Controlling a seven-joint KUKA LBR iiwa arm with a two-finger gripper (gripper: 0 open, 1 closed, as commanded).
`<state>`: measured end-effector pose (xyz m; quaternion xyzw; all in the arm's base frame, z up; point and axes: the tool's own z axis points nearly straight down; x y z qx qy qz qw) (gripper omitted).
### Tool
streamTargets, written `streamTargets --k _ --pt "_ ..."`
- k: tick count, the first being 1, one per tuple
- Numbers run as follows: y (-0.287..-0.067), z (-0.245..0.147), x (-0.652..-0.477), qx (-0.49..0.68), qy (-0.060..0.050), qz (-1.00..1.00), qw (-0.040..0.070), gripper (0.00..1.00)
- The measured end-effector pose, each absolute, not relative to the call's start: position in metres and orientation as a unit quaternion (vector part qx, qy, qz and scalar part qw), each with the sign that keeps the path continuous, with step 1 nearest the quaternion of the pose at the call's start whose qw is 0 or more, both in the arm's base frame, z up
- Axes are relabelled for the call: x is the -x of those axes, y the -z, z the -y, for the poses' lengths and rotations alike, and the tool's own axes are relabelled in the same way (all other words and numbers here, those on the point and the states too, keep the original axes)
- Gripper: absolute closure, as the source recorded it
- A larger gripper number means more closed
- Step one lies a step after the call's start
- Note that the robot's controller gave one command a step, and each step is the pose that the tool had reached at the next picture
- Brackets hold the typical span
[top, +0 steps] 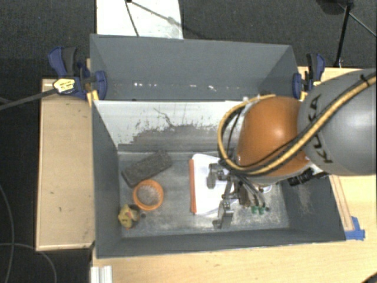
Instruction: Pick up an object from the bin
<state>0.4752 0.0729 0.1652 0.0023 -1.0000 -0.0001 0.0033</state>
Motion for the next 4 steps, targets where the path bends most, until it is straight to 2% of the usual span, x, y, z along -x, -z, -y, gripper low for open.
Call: streamTargets --k 1,2,3,4 --pt "-0.169 -0.072 -0.477 0.0 0.0 1.0 -0.001 0.0" --pt "-0.126 -0.148 -0.481 -0.025 0.001 1.0 -0.001 0.0" --pt "-0.135 -0.096 -0.478 -0.04 0.0 0.999 0.0 0.0" --pt "-0.122 -0.134 -0.489 0.008 0.0 1.0 -0.002 0.0"
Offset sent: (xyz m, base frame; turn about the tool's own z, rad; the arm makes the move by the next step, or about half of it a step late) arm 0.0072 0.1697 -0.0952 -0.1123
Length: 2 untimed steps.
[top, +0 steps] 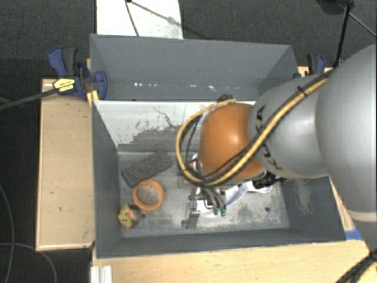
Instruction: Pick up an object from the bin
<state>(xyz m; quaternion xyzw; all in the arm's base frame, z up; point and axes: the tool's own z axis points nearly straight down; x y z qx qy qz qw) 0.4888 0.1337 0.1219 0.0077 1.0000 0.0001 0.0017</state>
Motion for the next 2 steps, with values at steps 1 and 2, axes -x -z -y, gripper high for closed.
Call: streamTargets --k 1,2 --pt "-0.095 -0.182 -0.513 0.108 -0.001 -0.994 0.002 0.0" --pt "-0.071 -0.22 -0.494 -0.038 0.0 -0.999 0.0 1.0"
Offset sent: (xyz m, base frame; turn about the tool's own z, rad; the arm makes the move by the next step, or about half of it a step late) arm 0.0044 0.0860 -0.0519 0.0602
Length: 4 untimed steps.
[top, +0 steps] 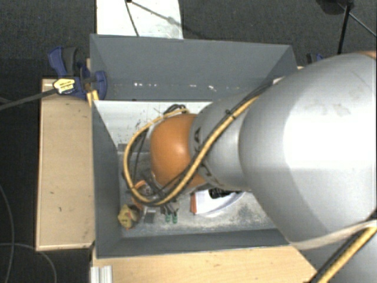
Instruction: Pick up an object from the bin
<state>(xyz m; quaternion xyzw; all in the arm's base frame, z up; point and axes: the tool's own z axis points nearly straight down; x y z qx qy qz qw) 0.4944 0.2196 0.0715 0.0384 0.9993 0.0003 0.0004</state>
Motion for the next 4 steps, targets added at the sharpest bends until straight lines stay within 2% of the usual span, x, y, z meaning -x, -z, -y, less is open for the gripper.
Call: streamTargets --k 2,4 --pt "-0.073 -0.22 -0.493 -0.038 0.0 -0.999 0.0 1.0" --pt "-0.102 -0.219 -0.492 -0.038 0.001 -0.999 -0.003 1.0"
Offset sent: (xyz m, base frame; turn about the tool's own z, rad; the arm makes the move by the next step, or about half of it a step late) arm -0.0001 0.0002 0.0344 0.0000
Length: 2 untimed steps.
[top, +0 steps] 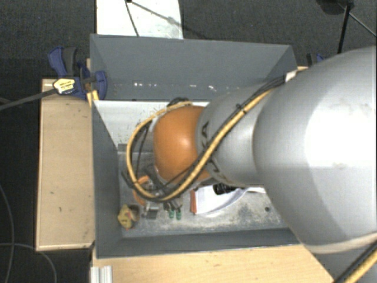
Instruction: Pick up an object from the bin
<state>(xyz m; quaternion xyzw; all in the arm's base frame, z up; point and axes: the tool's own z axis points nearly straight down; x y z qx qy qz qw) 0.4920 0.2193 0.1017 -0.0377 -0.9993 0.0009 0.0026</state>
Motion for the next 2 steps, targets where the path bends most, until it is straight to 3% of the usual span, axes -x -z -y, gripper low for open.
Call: streamTargets --k 2 --pt "-0.14 -0.219 -0.493 0.037 -0.001 0.999 0.002 1.0"
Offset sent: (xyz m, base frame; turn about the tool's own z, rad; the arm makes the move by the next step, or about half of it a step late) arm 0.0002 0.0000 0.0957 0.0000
